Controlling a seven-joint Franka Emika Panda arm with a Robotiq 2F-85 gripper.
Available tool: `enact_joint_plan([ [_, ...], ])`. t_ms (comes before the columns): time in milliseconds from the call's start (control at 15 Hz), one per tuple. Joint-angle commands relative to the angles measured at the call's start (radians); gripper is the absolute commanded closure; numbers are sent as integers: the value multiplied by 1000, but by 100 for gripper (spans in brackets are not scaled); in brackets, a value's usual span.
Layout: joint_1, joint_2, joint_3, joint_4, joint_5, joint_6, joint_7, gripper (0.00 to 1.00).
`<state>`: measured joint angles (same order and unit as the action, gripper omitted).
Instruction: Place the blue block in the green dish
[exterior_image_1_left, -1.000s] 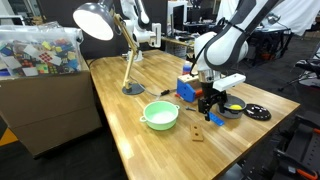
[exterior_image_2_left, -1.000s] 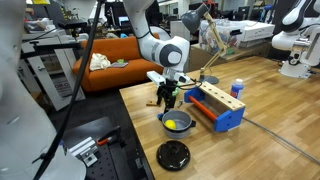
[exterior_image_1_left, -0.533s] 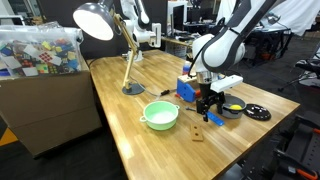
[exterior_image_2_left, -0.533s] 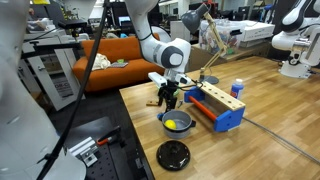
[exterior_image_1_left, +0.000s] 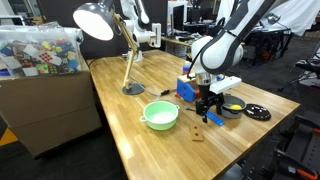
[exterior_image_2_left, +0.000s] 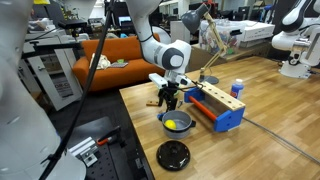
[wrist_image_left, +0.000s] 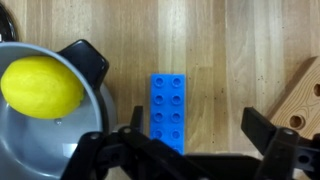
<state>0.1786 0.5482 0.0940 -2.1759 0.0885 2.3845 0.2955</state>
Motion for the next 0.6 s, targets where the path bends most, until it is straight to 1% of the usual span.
enact_joint_plan([
  [0,-7,17,0,18,16,-7,-29,0],
  [400,-11,44,-3,26,18,-10,-34,0],
  [467,-11,48,-3,29,18,-10,-34,5],
  [533,-11,51,-3,31,17,-10,-35,14],
])
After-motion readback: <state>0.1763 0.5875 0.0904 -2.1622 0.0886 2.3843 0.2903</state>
